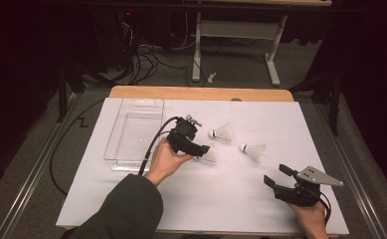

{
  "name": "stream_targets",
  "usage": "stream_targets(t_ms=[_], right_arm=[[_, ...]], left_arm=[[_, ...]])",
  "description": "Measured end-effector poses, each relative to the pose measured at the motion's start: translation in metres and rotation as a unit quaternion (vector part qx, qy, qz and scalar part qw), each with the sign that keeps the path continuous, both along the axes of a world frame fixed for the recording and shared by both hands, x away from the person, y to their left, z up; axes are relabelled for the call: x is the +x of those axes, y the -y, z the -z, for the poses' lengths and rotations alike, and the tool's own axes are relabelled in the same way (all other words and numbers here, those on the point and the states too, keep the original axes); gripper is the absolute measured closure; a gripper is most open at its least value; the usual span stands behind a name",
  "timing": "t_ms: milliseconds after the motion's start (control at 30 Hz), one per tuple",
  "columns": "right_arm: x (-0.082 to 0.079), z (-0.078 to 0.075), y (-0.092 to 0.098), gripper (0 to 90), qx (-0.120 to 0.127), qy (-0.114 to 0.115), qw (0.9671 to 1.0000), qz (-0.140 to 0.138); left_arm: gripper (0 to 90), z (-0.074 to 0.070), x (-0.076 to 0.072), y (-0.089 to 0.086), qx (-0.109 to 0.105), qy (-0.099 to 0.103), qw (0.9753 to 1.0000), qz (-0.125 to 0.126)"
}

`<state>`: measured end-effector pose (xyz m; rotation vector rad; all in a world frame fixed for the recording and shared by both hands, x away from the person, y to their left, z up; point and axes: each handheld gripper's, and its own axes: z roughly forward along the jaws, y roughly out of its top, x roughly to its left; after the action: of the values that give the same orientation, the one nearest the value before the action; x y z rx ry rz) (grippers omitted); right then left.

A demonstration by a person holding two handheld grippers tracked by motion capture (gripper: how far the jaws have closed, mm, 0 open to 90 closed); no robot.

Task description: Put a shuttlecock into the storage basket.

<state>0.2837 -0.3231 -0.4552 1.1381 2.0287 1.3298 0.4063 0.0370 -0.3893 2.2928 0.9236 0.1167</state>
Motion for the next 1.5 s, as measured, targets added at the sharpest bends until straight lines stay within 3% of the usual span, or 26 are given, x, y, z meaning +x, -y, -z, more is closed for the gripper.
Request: stream_targets(t_ms=[667,1500], right_arm=[[0.000,0.000,0.000,26.8,0.000,0.000,1.0000,0.000],[0.000,0.000,0.000,26.8,-0.001,-0.001,1.0000,0.000]], left_arm=[[28.9,0.003,0.010,0.000,0.015,-0.031,0.9993,0.015],[26.8,0.014,0.013,0.008,0.033,-0.044,0.9978,0.036]])
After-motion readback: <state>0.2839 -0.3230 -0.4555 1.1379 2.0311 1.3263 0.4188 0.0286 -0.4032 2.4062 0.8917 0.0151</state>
